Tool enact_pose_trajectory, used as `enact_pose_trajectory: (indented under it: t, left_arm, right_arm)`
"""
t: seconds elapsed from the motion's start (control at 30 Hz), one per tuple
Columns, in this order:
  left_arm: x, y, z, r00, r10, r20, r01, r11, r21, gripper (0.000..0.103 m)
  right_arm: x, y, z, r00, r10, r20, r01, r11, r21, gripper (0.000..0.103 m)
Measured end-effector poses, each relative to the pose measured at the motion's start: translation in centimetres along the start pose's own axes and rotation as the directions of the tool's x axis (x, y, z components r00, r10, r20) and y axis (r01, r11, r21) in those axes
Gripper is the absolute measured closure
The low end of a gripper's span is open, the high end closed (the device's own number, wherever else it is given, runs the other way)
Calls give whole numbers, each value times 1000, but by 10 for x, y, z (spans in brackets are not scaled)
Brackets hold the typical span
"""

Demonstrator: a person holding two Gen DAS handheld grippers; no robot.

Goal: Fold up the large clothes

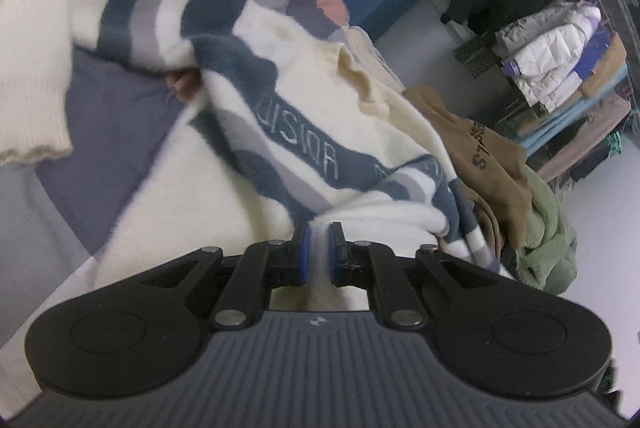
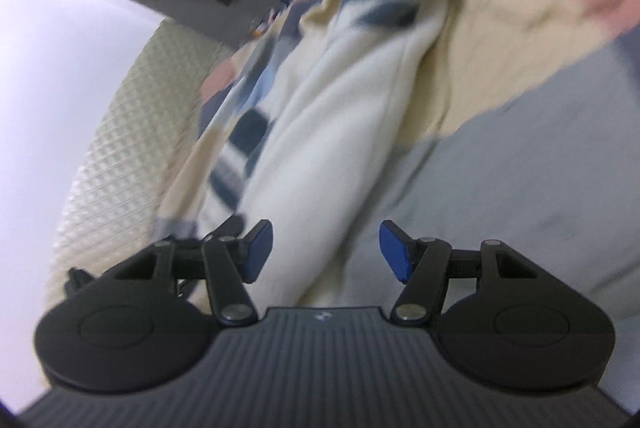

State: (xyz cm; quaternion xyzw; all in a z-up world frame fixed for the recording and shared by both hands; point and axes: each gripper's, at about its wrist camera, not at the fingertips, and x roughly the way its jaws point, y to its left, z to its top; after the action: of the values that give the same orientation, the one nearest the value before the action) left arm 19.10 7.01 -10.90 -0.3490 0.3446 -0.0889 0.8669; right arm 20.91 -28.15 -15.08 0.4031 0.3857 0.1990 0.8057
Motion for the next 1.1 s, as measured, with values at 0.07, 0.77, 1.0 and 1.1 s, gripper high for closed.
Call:
enact_pose_trajectory:
  t: [0.07, 0.77, 1.0, 1.1]
  left_arm:
    - [0, 0, 0, 1000, -2, -1, 2, 1000, -7, 92]
    - [-29, -28, -12, 929, -357, -93, 362, 931, 44, 57]
    - [-2, -43, -36, 942, -259, -214, 288, 950, 120, 57]
    - [14, -52, -55, 954, -146, -262, 206, 953, 222, 56]
  right_arm:
    - [17, -3, -4, 999, 10, -40, -9, 1000, 28, 41]
    - [-76, 69, 12, 981, -167, 97, 189, 935, -301, 88]
    - [-103, 66, 24, 844, -535, 29, 491, 750, -444, 89]
    - [-86, 57, 21, 758, -651, -27, 558, 670, -489, 91]
